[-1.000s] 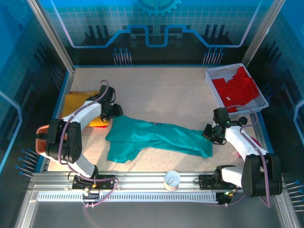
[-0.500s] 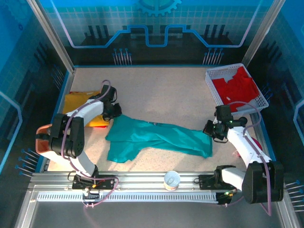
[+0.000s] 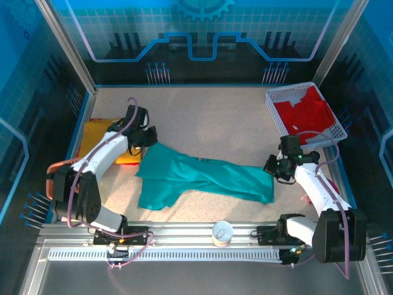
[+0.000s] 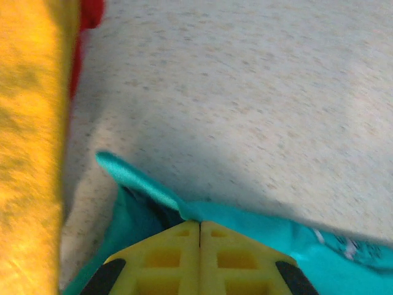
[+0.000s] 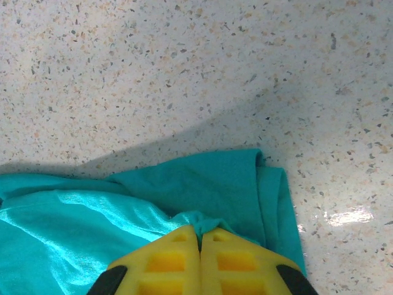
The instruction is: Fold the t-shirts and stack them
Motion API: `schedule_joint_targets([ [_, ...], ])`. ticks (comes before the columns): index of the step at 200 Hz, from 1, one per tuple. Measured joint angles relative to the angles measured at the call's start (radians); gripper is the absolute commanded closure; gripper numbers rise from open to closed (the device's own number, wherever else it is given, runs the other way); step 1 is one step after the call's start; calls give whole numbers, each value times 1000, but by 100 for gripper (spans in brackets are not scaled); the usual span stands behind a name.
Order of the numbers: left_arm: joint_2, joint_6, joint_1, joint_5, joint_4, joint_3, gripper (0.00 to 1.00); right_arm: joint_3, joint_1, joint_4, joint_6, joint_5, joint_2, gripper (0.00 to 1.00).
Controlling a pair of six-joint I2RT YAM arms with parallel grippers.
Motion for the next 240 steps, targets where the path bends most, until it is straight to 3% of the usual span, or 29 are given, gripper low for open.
schedule_joint_targets([
  [34, -200, 16, -209, 32, 27, -110, 94, 0, -16, 2, -2, -8, 2, 100],
  [64, -217, 21, -370, 48, 43, -219, 89, 0, -22, 9, -2, -32, 29, 100],
  [73, -192, 23, -393, 53, 34, -249, 79, 0, -22, 13, -2, -39, 34, 100],
  [83, -159, 19, -402, 54, 29, -277, 57, 0, -22, 16, -2, -48, 36, 100],
  [95, -126, 20, -403, 52, 12, -303, 41, 0, -22, 20, -2, -53, 36, 100],
  [115, -123, 2, -394, 44, -14, -320, 37, 0, -23, 20, -2, -56, 36, 100],
  [169, -270, -76, -208, 83, -25, -305, 38, 0, -23, 19, -2, -56, 35, 100],
  [211, -347, -146, -146, 84, -64, -302, 44, 0, -23, 20, -2, -56, 33, 100],
  [240, -385, -218, -122, 84, -47, -390, 52, 0, -23, 20, -2, -62, 33, 100],
])
